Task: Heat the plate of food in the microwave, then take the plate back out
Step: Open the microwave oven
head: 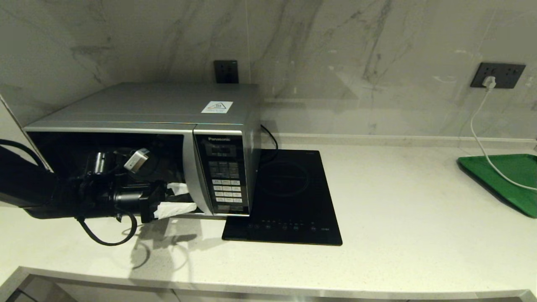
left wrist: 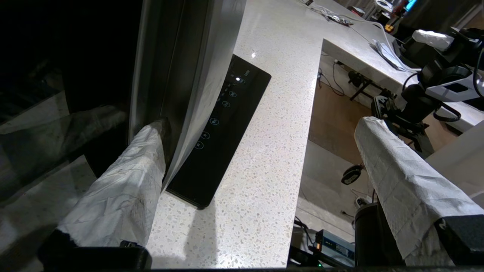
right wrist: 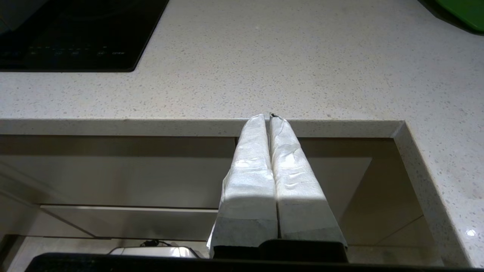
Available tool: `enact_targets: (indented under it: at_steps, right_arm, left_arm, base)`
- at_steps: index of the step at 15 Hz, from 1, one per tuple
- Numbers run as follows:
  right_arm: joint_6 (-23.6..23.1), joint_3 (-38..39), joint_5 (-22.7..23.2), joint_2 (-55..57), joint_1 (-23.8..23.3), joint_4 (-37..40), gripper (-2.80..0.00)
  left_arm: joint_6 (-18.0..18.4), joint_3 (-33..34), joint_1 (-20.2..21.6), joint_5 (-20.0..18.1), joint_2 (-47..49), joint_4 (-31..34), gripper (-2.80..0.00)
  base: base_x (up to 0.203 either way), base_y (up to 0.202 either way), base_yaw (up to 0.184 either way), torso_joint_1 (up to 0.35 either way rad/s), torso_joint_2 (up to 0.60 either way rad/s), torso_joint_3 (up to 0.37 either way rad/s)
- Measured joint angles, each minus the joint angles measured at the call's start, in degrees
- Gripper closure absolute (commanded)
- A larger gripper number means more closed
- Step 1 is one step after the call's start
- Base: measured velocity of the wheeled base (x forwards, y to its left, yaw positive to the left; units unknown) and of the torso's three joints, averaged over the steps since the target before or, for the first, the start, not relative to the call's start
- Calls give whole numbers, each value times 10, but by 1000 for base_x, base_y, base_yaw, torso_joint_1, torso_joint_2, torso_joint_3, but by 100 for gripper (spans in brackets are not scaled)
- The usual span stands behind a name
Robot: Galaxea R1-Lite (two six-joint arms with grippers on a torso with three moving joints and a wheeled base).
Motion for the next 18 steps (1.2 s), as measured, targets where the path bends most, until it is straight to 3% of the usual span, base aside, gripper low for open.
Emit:
enact_targets:
  at_steps: [9, 18]
  right_arm:
    - [0, 0, 0, 0, 0, 0, 0]
    - [0, 0, 0, 0, 0, 0, 0]
  left_arm:
    - [3, 14, 1, -2, -6, 0, -280]
    - [25, 112, 12, -3, -56, 3, -280]
  base:
    - [0, 0, 0, 0, 0, 0]
    - [0, 0, 0, 0, 0, 0]
